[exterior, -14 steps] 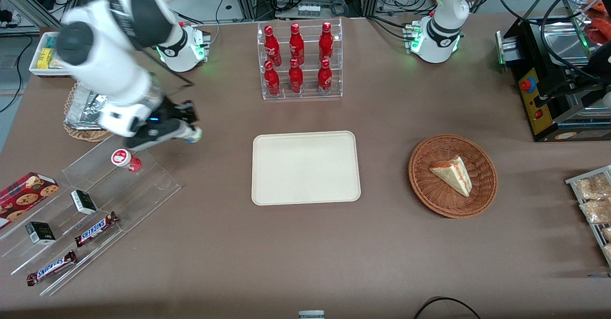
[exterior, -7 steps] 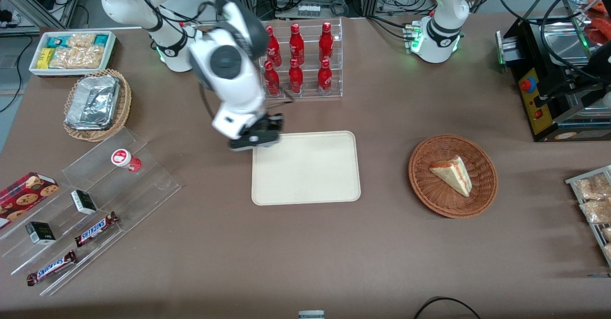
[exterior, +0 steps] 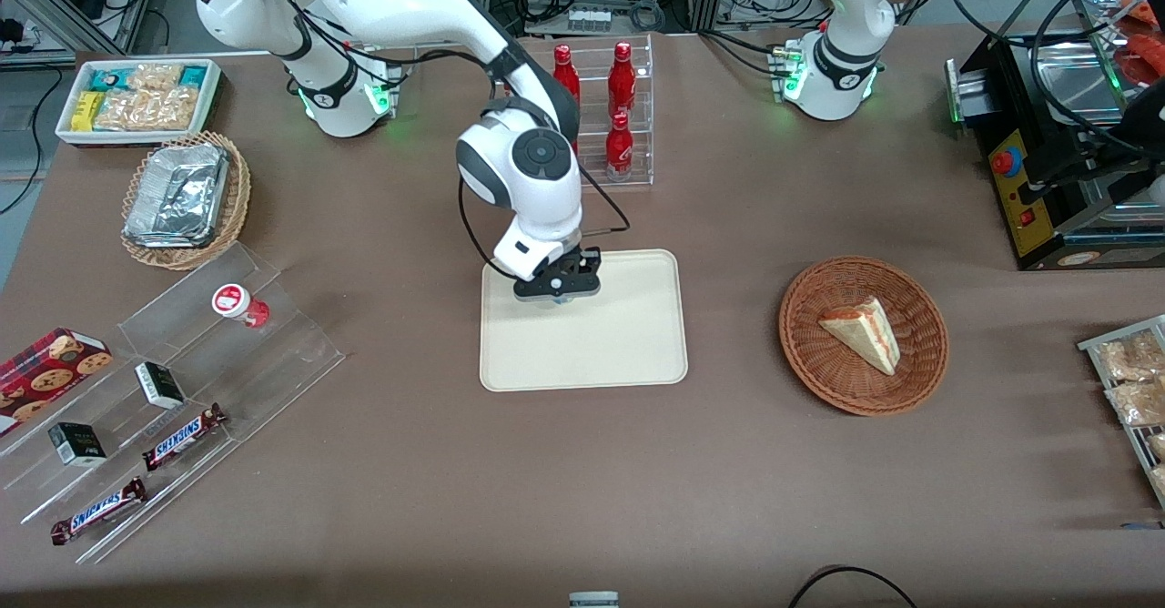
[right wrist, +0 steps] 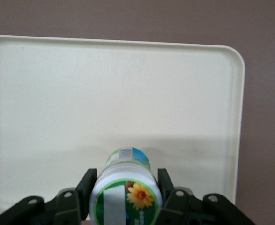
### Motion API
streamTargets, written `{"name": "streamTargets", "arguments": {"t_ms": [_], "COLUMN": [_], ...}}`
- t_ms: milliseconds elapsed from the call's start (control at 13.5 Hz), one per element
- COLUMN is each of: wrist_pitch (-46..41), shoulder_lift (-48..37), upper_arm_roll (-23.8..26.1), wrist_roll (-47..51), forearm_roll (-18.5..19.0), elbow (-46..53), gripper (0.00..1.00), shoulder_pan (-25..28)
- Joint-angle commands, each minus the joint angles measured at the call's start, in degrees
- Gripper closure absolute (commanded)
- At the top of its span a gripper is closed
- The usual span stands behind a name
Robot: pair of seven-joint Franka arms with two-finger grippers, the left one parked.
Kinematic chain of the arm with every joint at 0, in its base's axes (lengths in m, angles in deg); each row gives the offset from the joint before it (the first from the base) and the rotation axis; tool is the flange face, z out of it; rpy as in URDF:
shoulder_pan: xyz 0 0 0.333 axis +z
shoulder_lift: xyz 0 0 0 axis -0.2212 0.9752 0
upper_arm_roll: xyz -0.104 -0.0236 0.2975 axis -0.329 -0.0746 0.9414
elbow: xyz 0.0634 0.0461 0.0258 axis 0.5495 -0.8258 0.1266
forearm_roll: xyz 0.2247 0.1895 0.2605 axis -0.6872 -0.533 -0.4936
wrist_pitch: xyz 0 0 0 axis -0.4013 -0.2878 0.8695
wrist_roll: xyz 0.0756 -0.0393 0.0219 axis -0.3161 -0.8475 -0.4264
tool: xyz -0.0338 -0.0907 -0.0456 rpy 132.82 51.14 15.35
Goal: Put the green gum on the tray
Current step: 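Lift the gum bottle and carry it over the cream tray, then lower the gum bottle onto the tray with the right gripper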
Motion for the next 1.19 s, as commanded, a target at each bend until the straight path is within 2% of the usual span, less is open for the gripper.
{"name": "streamTargets", "arguments": {"t_ms": [0,815,889,963,1037,1111], "wrist_pitch": [2.22,4.51,4.51,4.51,4.51,4.51], "shoulder_lift": [3.2,7.94,7.95,7.95,7.86,7.86], "upper_arm_roll": [-0.62,-0.97,-0.97,-0.97,-1.06,-1.06], "wrist_roll": [4.72,8.35,8.35,8.35,8.26,8.17], "forearm_roll": [1.1,2.07,2.07,1.98,2.07,2.07], "elbow": [2.13,4.5,4.59,4.59,4.67,4.68], "gripper": [1.0,1.0,0.98,0.58,0.39,0.34], "shoulder_pan": [1.26,3.11,3.11,3.02,2.85,2.85]}}
